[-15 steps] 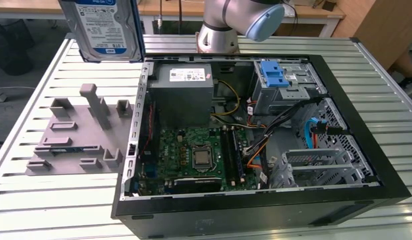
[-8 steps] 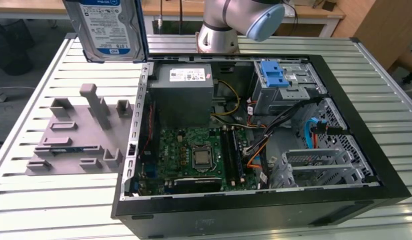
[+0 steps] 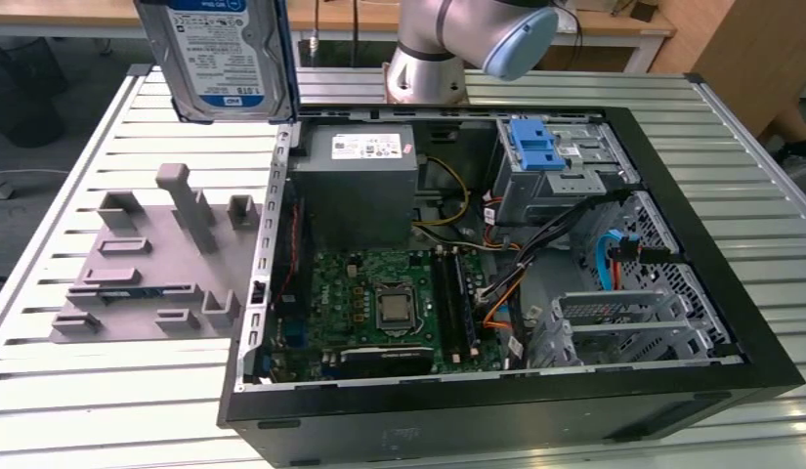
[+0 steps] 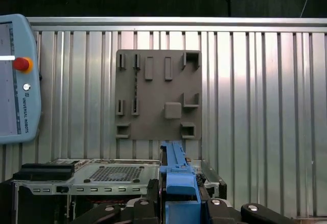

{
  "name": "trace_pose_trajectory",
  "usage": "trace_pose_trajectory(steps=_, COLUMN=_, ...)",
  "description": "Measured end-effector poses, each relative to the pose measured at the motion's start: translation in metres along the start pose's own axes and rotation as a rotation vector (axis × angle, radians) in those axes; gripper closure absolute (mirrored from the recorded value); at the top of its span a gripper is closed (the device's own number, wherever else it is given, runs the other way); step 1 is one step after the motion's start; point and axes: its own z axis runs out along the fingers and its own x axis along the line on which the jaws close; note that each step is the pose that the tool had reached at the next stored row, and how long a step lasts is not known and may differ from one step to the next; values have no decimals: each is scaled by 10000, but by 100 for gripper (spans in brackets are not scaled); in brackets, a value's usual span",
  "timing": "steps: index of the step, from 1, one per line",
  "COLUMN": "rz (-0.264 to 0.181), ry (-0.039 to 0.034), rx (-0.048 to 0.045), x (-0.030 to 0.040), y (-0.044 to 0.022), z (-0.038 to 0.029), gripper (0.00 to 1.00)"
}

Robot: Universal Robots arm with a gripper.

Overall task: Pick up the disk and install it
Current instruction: 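Pick up the disk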

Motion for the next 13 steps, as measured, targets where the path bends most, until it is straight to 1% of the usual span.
trace_pose_trajectory(steps=13, rz=-1, ry=0, rx=-1, x=27, y=-154, z=-5, gripper=64)
